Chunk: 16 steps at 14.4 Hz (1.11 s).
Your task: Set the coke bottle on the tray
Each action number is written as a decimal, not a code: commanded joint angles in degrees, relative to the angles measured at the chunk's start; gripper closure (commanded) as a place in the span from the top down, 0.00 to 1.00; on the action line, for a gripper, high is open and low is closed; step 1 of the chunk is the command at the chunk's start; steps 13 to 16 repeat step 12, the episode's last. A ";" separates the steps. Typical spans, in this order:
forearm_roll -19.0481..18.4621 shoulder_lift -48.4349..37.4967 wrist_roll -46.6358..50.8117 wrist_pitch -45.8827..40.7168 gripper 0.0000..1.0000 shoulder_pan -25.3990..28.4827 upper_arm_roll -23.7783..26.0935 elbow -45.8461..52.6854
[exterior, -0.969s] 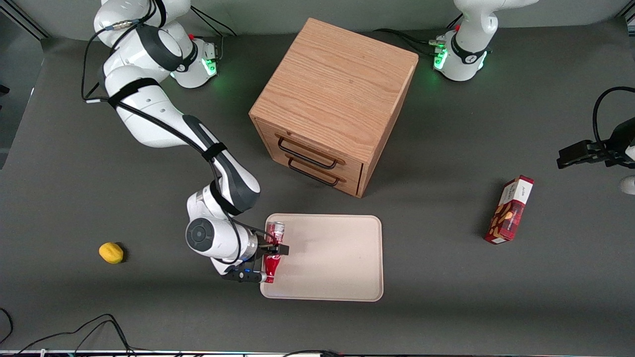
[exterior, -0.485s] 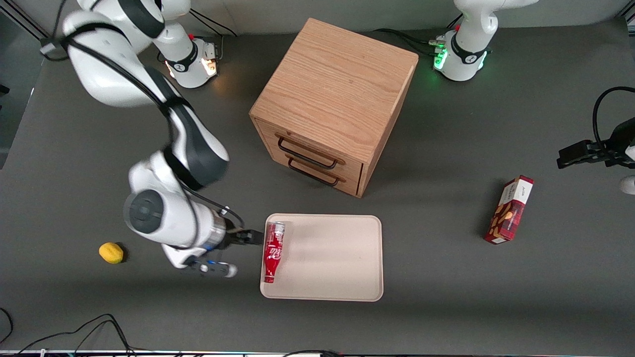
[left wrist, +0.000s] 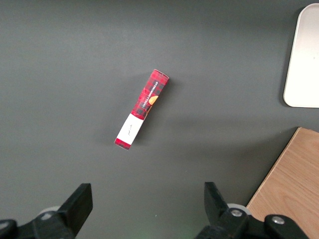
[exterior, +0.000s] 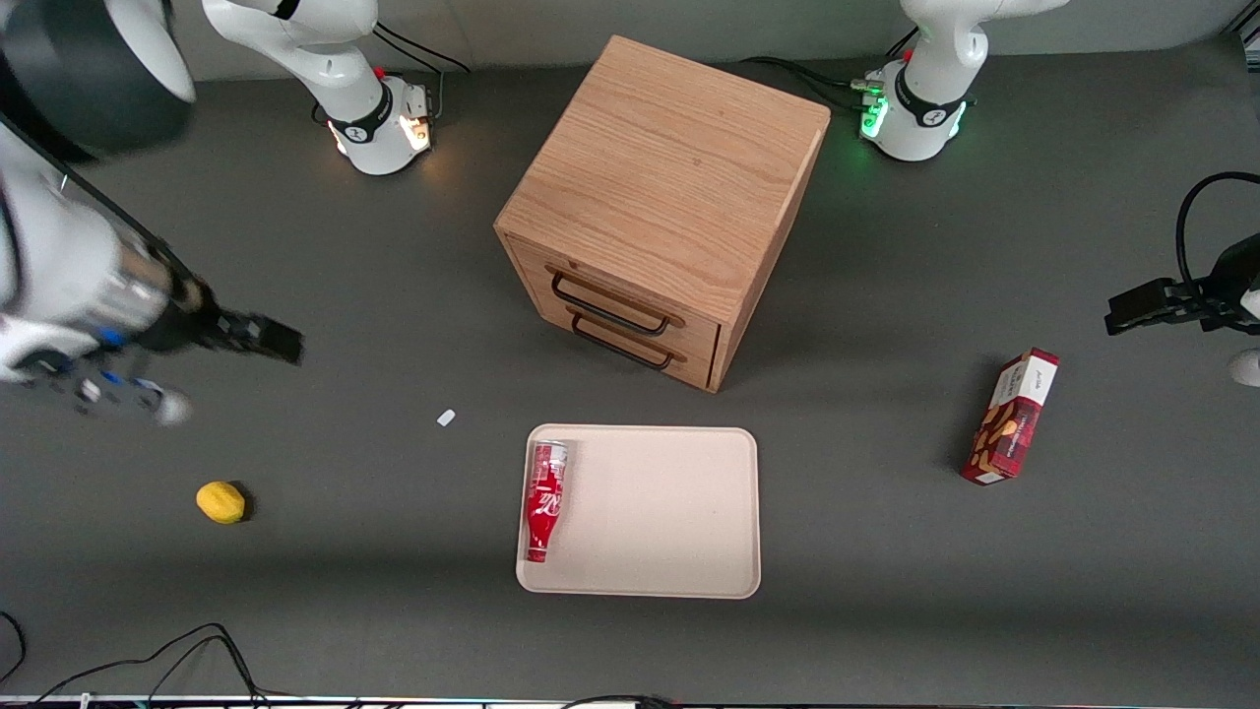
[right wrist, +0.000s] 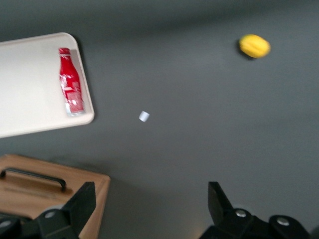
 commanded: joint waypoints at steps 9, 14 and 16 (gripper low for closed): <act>8.50 -31.94 -4.56 10.23 1.00 0.95 -10.70 -40.04; 8.41 -29.65 -3.86 9.71 1.00 0.95 -11.22 -37.31; 8.41 -29.65 -3.86 9.71 1.00 0.95 -11.22 -37.31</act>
